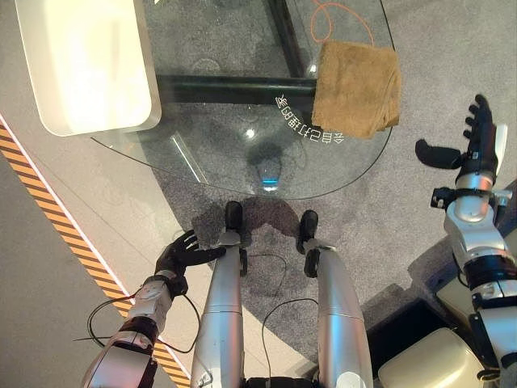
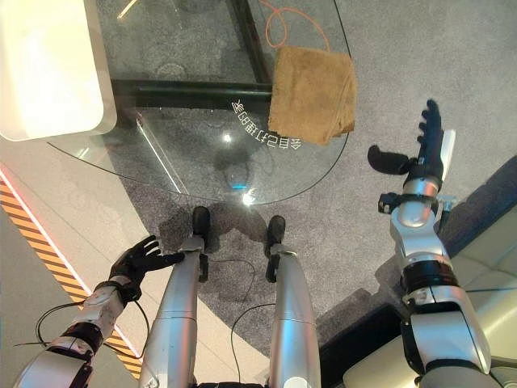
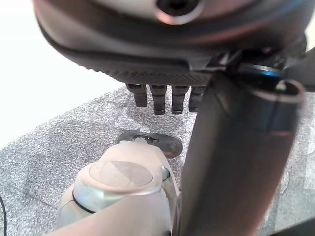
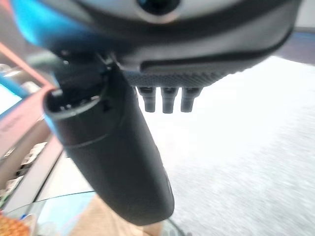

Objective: Wipe the table with a cloth and put it in the basket.

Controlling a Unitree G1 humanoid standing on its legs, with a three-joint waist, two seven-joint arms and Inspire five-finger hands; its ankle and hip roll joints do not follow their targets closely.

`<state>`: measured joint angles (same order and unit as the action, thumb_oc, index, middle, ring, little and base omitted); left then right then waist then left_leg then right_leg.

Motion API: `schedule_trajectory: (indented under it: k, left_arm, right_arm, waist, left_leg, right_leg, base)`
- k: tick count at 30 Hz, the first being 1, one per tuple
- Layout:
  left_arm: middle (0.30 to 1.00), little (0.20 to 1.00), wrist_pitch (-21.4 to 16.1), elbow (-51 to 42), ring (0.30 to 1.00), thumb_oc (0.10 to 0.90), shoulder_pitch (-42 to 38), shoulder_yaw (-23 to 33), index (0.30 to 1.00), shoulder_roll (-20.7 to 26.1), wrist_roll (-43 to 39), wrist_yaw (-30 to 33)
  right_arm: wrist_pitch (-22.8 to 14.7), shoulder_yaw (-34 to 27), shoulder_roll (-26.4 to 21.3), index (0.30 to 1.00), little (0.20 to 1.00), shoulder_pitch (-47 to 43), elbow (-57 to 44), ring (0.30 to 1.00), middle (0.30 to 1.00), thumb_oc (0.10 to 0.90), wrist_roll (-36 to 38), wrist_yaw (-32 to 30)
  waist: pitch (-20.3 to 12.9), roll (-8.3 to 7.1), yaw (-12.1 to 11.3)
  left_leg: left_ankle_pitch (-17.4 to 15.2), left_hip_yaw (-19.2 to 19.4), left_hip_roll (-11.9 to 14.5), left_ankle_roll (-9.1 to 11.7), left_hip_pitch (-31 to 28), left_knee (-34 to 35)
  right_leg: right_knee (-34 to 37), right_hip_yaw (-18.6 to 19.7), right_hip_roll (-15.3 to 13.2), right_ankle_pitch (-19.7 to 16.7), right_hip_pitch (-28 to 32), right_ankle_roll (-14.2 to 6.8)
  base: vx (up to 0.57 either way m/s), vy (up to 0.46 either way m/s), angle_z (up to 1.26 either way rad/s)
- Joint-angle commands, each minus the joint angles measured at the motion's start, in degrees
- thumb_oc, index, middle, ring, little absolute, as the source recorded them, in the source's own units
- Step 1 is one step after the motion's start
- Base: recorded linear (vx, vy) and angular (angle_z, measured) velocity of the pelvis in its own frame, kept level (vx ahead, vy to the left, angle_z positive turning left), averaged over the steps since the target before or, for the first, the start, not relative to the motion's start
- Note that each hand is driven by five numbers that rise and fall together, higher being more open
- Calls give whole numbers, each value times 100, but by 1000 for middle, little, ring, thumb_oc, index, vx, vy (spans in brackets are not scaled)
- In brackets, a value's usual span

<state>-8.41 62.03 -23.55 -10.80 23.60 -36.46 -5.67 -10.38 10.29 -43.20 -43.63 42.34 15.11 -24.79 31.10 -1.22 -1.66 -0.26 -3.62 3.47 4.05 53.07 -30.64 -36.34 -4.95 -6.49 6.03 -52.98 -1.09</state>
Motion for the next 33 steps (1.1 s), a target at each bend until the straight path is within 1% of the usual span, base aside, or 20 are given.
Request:
schedule_trajectory:
  k: [1,4,11,14,15,17,20,21,23,25,33]
  left_arm:
    - [900,900,-148,256,900,800,758,-128,900,356,-59,39]
    - [900,900,-107,181,900,800,727,-161,900,369,-41,44]
    - [900,900,-3,32,900,800,674,-288,900,393,-42,97]
    - [900,900,26,-16,900,800,675,-311,900,422,-27,77]
    - [900,900,49,-47,900,800,673,-335,900,456,-63,59]
    - [900,900,88,-90,900,800,670,-337,900,475,-29,49]
    - [900,900,118,-158,900,800,698,-353,900,490,-7,66]
    - [900,900,132,-169,900,800,703,-351,900,505,-4,55]
    - [900,900,154,-211,900,800,733,-341,900,532,12,44]
    - [900,900,150,-226,900,800,758,-334,900,546,31,9]
    - [900,900,230,-284,900,800,768,-317,900,572,82,-27]
  right_arm:
    - [-212,2,-906,900,900,-461,-568,900,900,800,-290,-637]
    - [-18,316,-1019,900,900,-969,-663,900,900,800,-468,-668]
    - [691,1407,-1070,900,900,-2296,-628,900,900,800,-1101,-493]
    - [896,1796,-1070,900,900,-2749,-506,900,900,800,-1103,-342]
    - [991,2028,-1051,900,900,-3016,-411,900,900,800,-1096,-209]
    - [1185,2292,-981,900,900,-3289,-315,900,900,800,-1009,10]
    - [1365,2517,-918,900,900,-3544,-145,900,900,800,-806,378]
    - [1475,2579,-901,900,900,-3614,-73,900,900,800,-674,563]
    - [1651,2695,-882,900,900,-3729,19,900,900,800,-585,735]
    - [1738,2794,-855,900,900,-3810,162,900,900,800,-468,907]
    - [2106,2954,-864,900,900,-3895,439,900,900,800,-745,1326]
  waist:
    - [-131,37,-72]
    - [-131,55,-116]
    - [-131,96,-271]
    - [-131,109,-333]
    - [-131,124,-374]
    - [-131,140,-417]
    - [-131,155,-470]
    - [-131,158,-486]
    - [-131,162,-513]
    - [-131,165,-533]
    - [-131,178,-558]
  left_leg:
    - [-379,-85,166,-66,-164,-267]
    - [-342,-73,153,-55,-199,-158]
    - [-274,-97,126,-46,-238,35]
    - [-250,-112,121,-41,-264,104]
    - [-235,-120,113,-39,-274,138]
    - [-223,-133,98,-38,-267,158]
    - [-212,-147,93,-38,-265,190]
    - [-206,-148,88,-35,-270,199]
    - [-182,-152,71,-37,-282,238]
    - [-174,-158,69,-41,-290,257]
    - [-162,-133,86,-44,-351,285]
  right_leg:
    - [381,-59,-360,-268,389,-290]
    - [493,-102,-359,-278,432,-290]
    - [671,-214,-367,-285,488,-268]
    - [729,-256,-376,-275,527,-256]
    - [757,-285,-380,-270,546,-245]
    - [757,-308,-379,-259,533,-233]
    - [757,-345,-390,-242,529,-215]
    - [754,-361,-393,-238,533,-210]
    - [780,-382,-386,-243,546,-194]
    - [774,-391,-380,-237,544,-182]
    - [717,-434,-406,-211,558,-170]
  base:
    - [0,0,0]
    - [0,0,0]
    - [-6,-13,2]
    - [0,0,0]
    - [0,0,0]
    - [0,0,0]
    - [0,-10,4]
    - [1,-10,4]
    - [-1,-9,6]
    - [-1,-6,8]
    - [0,0,1]
